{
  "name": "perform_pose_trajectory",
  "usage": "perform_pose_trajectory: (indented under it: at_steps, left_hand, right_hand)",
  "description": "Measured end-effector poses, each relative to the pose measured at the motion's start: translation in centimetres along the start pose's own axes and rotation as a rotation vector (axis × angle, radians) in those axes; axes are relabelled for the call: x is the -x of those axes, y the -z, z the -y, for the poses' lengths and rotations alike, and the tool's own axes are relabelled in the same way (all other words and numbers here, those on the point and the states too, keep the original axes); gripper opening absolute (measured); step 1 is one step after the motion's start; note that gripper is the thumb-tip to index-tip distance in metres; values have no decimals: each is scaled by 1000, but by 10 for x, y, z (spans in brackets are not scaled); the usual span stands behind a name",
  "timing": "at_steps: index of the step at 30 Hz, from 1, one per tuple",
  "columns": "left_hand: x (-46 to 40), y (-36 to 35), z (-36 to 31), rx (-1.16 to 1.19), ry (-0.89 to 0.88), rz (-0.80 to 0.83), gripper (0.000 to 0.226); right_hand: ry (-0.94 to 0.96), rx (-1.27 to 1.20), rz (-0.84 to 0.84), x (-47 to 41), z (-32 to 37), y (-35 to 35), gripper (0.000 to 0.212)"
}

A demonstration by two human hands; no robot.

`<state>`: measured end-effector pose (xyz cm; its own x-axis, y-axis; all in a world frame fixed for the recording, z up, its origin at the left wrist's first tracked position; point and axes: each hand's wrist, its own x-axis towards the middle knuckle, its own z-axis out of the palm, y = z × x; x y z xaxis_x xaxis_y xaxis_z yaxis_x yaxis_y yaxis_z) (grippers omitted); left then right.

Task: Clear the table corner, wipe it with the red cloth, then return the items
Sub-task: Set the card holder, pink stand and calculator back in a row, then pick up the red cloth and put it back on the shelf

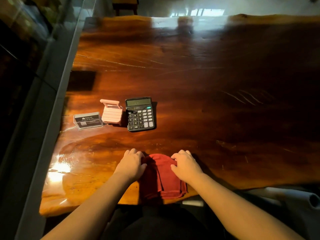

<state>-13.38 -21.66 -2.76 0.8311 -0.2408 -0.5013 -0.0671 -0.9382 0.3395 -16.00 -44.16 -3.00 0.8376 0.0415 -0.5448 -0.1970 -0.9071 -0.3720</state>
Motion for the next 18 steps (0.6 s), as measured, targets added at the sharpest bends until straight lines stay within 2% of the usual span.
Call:
perform_pose_trajectory:
  at_steps: [5,10,14,18]
  left_hand:
    - [11,6,-7,142,22,-27,22]
    - [31,14,-19,366,56,-96,13]
    - [48,28,-34,503,58,-204,9]
    - [60,56,-53,683,-48,-272,9]
  right_hand:
    - [31,-113,37,7,-7,14,17]
    - [63,-371,76,26,-15,32,26]
    - [123,-478,62,43,-18,56,16]
    - [157,-576,-14,61,-20,85,7]
